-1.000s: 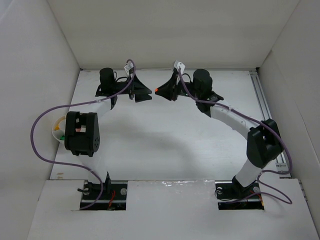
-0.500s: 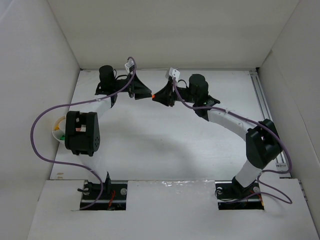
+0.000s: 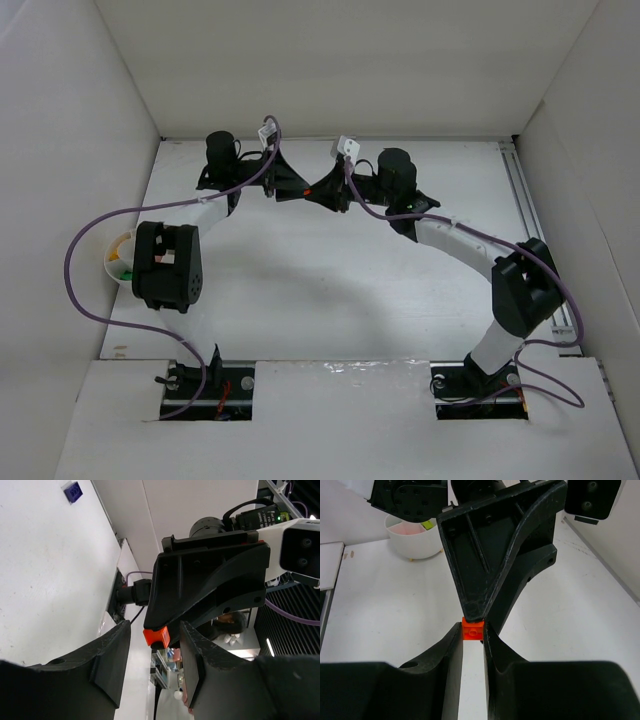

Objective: Sort the legos into containers by color

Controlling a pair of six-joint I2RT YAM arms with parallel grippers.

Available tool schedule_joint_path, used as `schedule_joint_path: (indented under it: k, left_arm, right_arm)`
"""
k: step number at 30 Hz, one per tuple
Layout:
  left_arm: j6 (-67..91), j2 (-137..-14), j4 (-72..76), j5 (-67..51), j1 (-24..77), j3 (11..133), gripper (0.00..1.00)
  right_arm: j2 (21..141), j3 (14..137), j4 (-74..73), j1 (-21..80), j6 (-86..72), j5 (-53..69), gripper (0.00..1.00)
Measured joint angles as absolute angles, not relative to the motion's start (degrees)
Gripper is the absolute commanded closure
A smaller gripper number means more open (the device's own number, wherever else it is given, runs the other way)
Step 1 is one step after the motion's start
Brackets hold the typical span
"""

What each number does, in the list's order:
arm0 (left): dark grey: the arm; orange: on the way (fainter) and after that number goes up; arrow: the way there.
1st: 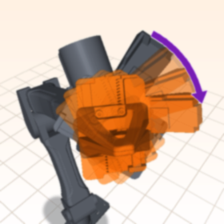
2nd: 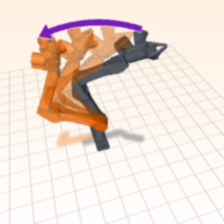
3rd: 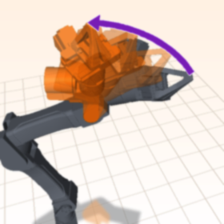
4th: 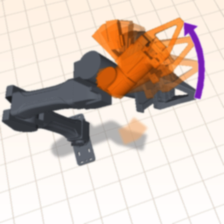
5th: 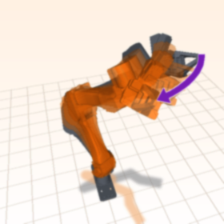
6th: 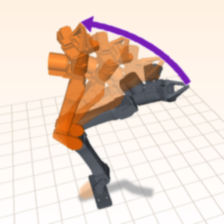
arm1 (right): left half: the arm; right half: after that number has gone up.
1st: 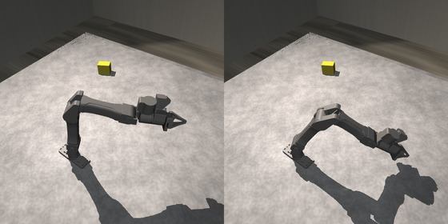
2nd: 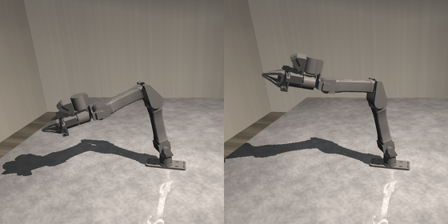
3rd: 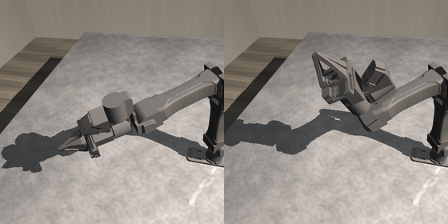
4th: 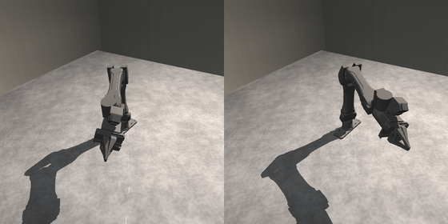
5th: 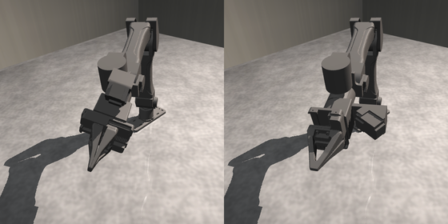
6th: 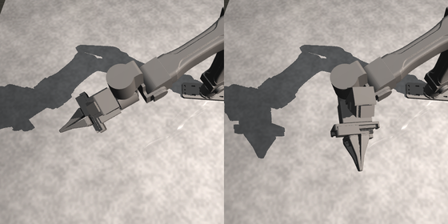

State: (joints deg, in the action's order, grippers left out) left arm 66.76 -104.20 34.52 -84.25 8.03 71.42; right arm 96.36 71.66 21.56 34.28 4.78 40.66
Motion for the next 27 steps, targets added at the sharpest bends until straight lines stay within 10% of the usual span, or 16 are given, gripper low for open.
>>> schedule_joint_path:
  k: [27]
  left_arm:
    - [66.8,-104.3,34.5,-84.4,9.3,71.4,0.68]
  right_arm:
    - [96.1,70.3,22.5,34.6,6.2,39.1,0.94]
